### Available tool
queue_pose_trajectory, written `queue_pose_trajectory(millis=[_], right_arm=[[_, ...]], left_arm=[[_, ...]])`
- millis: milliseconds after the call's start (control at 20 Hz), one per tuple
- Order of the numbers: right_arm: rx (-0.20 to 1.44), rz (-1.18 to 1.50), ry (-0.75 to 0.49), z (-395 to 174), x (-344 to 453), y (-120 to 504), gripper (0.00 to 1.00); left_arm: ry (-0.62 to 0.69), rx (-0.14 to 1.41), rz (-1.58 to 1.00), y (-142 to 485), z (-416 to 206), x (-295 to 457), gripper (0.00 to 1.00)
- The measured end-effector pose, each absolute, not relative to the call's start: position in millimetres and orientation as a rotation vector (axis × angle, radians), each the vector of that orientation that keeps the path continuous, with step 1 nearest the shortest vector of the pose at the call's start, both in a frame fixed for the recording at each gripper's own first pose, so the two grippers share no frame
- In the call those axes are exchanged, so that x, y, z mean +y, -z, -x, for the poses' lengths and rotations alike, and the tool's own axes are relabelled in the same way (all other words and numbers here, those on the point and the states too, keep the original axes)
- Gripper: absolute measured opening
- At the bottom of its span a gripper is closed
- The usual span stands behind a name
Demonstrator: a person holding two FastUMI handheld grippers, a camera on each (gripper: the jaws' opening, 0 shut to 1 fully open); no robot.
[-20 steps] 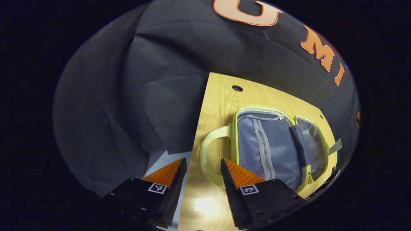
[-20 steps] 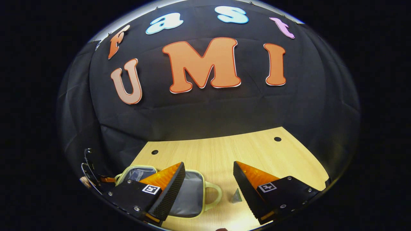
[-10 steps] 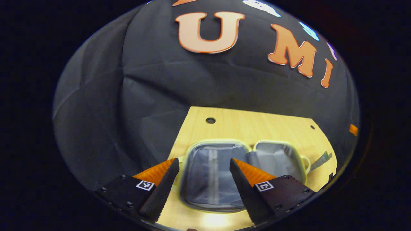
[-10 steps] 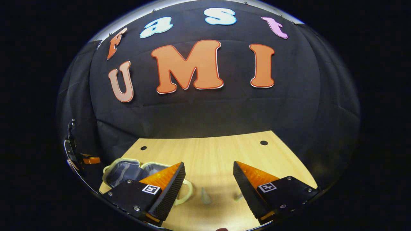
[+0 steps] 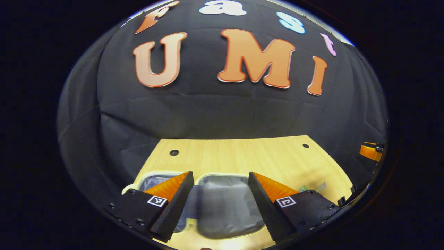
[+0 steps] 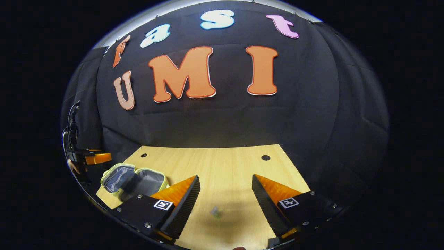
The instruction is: First open the suitcase, pack the skin care products into it, and then close the suitcase.
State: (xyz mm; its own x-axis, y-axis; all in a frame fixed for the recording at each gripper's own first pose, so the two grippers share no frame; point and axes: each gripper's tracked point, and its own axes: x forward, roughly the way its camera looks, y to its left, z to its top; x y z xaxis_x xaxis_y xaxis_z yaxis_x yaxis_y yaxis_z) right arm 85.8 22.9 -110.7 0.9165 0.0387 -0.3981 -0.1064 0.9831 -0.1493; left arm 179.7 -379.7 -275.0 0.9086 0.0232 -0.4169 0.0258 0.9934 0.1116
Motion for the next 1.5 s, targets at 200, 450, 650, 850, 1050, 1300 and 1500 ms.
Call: queue_pose_trajectory(millis=[200,450,650,850,1050,1300,1500], right_arm=[[0.437,0.141,-0.050,-76.9,-15.4,119.4,0.95],[0.514,0.115,0.008,-64.4,-56.6,141.1,0.95],[0.556,0.135,0.053,-60.8,-81.6,154.3,0.95],[0.598,0.153,0.067,-58.6,-89.9,164.0,0.95],[0.643,0.182,0.067,-58.5,-92.2,174.8,0.95],[0.709,0.197,0.045,-58.4,-84.1,199.7,0.96],[0.731,0.184,0.036,-57.3,-79.0,205.9,0.96]], left_arm=[[0.045,0.398,-0.122,280.0,-193.8,-463.8,0.98],[0.133,0.390,-0.192,315.1,-206.7,-552.7,0.98],[0.215,0.415,-0.222,363.4,-216.6,-607.7,0.97],[0.215,0.466,-0.213,415.0,-217.4,-626.0,0.97],[0.184,0.508,-0.183,460.5,-215.3,-617.6,0.98],[0.150,0.627,-0.199,513.7,-203.5,-603.6,0.98],[0.140,0.666,-0.230,533.8,-201.1,-598.6,0.97]])
